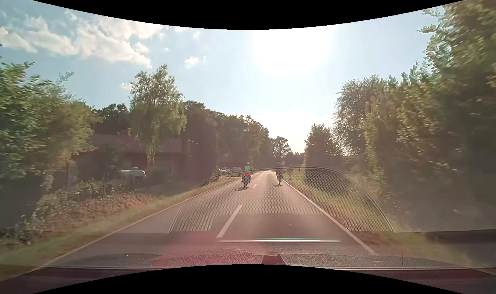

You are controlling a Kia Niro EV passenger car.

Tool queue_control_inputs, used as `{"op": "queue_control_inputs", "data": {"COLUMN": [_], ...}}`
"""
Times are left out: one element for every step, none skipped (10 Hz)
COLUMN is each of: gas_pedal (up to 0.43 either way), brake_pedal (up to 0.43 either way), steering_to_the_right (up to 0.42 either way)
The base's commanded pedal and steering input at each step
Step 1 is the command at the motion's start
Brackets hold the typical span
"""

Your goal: Follow the waypoints while adhering to traffic rules and regulations

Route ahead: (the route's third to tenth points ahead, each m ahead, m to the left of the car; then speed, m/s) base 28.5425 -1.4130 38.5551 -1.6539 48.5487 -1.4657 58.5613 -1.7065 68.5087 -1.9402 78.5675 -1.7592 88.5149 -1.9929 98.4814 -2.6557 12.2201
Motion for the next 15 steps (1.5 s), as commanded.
{"op": "queue_control_inputs", "data": {"gas_pedal": [0.287,0.287,0.287,0.280,0.260,0.248,0.248,0.209,0.189,0.177,0.150,0.138,0.098,0.079,0.079], "brake_pedal": [0.000,0.000,0.000,0.000,0.000,0.000,0.000,0.000,0.000,0.000,0.000,0.000,0.000,0.000,0.000], "steering_to_the_right": [-0.016,-0.016,-0.011,-0.004,-0.002,-0.002,-0.001,0.000,0.000,0.000,0.000,0.000,0.002,0.008,0.011]}}
